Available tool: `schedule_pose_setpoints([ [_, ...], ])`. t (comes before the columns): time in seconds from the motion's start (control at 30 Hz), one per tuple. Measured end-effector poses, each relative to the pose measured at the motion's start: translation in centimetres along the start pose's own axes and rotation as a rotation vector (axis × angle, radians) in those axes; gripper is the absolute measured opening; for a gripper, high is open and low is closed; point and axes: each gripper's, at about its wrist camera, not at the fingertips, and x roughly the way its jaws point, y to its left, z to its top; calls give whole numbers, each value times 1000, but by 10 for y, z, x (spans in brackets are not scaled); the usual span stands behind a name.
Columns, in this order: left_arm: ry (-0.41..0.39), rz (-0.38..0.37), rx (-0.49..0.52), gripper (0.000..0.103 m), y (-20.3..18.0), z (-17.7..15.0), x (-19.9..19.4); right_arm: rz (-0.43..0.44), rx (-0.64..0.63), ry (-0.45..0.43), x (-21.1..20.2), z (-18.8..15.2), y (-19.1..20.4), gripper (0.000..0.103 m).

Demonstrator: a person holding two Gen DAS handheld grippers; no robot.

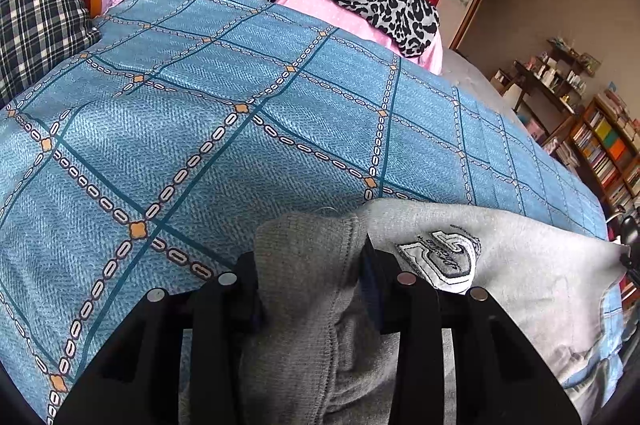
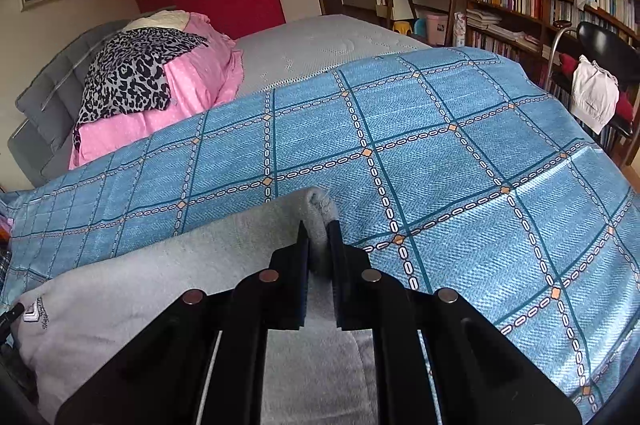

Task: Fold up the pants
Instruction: 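Lift the held leg with both grippers and fold it over the other leg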

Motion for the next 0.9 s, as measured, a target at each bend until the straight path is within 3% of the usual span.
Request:
schedule_pose_setpoints([
  [0.17,-12,-43,-23,35,2,2,-19,-3,-17,-58,-51,-13,0,9],
  [0.37,-78,-101,12,34,-2,-11,-68,-3,-12,-107,-102,-38,-8,9],
  [0.63,-124,-137,63,34,4,-41,-126,-72,60,-176,-144,-74,-41,0],
  [0.83,-132,-166,97,34,3,-67,-153,-28,119,-43,-145,-106,-68,3],
  [0.9,-129,-171,101,34,3,-75,-159,26,169,7,-139,-116,-75,15],
])
